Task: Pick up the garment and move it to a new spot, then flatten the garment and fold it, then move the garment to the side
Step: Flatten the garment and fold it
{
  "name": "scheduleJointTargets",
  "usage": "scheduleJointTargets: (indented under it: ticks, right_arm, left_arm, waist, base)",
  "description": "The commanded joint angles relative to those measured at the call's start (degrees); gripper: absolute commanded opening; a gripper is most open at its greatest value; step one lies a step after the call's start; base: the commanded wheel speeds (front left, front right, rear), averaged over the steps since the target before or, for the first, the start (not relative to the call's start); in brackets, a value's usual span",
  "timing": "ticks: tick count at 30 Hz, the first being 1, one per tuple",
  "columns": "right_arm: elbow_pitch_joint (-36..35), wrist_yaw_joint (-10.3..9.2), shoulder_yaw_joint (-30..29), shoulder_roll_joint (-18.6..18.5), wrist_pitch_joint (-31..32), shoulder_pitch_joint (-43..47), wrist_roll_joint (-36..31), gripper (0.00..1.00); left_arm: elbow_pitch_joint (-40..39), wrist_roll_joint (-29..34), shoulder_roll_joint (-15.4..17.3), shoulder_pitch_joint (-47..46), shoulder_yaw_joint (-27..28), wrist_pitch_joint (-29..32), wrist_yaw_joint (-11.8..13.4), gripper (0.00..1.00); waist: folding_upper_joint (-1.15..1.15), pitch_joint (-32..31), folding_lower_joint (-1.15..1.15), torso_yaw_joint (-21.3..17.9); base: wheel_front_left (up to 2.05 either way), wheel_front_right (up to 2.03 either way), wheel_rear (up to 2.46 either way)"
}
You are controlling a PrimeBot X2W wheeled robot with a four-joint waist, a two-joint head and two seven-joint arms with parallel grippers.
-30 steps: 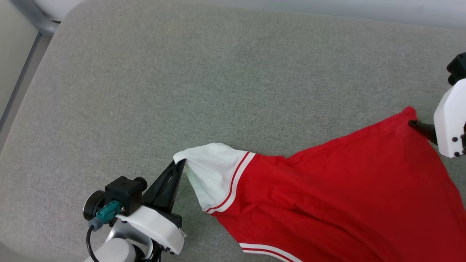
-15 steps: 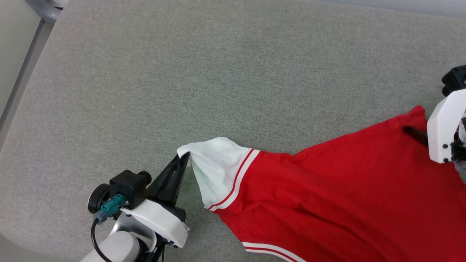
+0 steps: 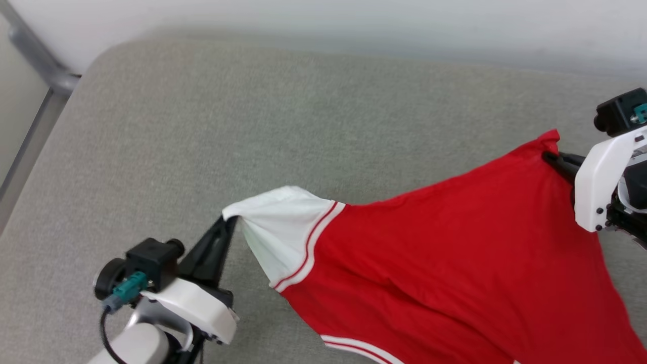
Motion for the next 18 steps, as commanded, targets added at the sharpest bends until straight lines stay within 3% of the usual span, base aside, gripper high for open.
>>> scheduleJointTargets:
  ticks: [1, 13, 18]
  right_arm:
    - [-1.0, -0.06, 0.5, -0.9, -2.2, 0.6, 1.0, 0.00]
    - [-7.7, -0.05, -1.3, -3.5, -10.6, 1.9, 2.9, 0.00]
    - [-10.6, -0.05, -4.5, -3.4, -11.2, 0.2, 1.6, 0.00]
  left_arm:
    - [-0.8, -0.2, 1.0, -0.4, 1.0, 0.1, 0.6, 0.00]
    - [-5.5, 0.6, 6.5, -8.3, 5.7, 2.8, 0.5, 0.00]
    - [-6.1, 1.4, 7.6, -16.2, 6.8, 5.2, -1.7, 0.00]
  waist:
    - [0.00, -3.3, 0.00, -2.3]
    - [0.00, -7.6, 0.00, -7.1]
    - [0.00, -6.8, 0.00, -8.1]
  base:
    - [0.00, 0.00, 0.00]
    - [0.00, 0.00, 0.00]
    - [0.00, 0.00, 0.00]
